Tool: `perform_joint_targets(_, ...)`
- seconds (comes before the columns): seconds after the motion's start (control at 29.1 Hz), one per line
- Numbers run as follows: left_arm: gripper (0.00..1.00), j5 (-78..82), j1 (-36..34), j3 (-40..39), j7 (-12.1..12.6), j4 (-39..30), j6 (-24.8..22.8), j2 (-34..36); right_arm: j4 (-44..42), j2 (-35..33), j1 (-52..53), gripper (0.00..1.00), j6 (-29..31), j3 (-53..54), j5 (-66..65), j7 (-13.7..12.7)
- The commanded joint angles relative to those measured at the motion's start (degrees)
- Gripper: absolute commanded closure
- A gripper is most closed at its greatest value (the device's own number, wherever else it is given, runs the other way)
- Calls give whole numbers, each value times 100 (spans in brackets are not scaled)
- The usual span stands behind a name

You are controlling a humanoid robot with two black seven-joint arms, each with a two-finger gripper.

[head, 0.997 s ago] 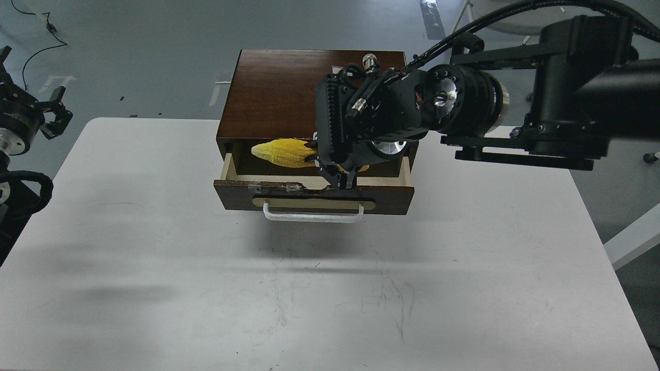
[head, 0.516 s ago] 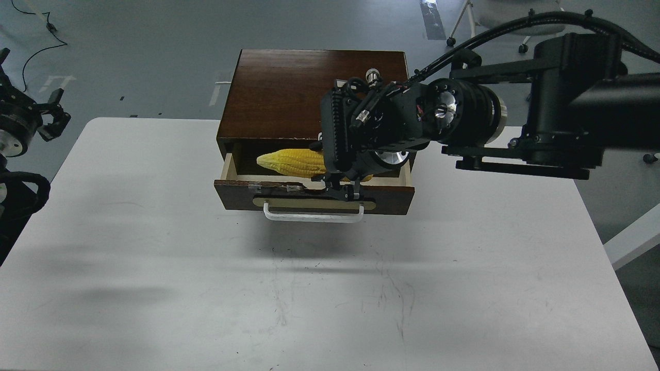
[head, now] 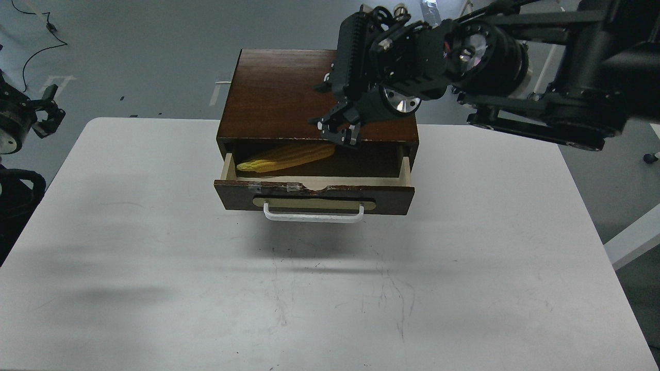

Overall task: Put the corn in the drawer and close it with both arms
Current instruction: 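Release the corn and withdraw the right gripper from the drawer, then bring the left gripper to the front of the open drawer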

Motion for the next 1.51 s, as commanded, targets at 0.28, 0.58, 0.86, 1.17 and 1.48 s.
perform_joint_targets(0.28, 24, 3030, -1302, 134, 70, -460, 0, 241, -1307, -1100, -615, 0, -17, 309, 3912, -22)
perform_joint_targets(0.58, 83, 4953, -2033, 117, 35, -3558, 0, 908, -2616, -1399, -1792, 0, -44, 861, 6794, -13)
perform_joint_targets(0.86, 100, 7512, -1980, 125, -149, -6771, 0, 1736, -3373, -1399, -2680, 0, -35, 2242, 8764, -57)
perform_joint_targets(1.17, 100, 9507, -1796, 152, -176, -7579, 0, 1007, -3646, -1338, -3752, 0, 26, 2803, 12199, -75)
perform_joint_targets(1.48, 100, 11680, -1628, 740, -167, -8169, 0, 734, -3752, -934, -4781, 0, 440, 3850, 13099, -75)
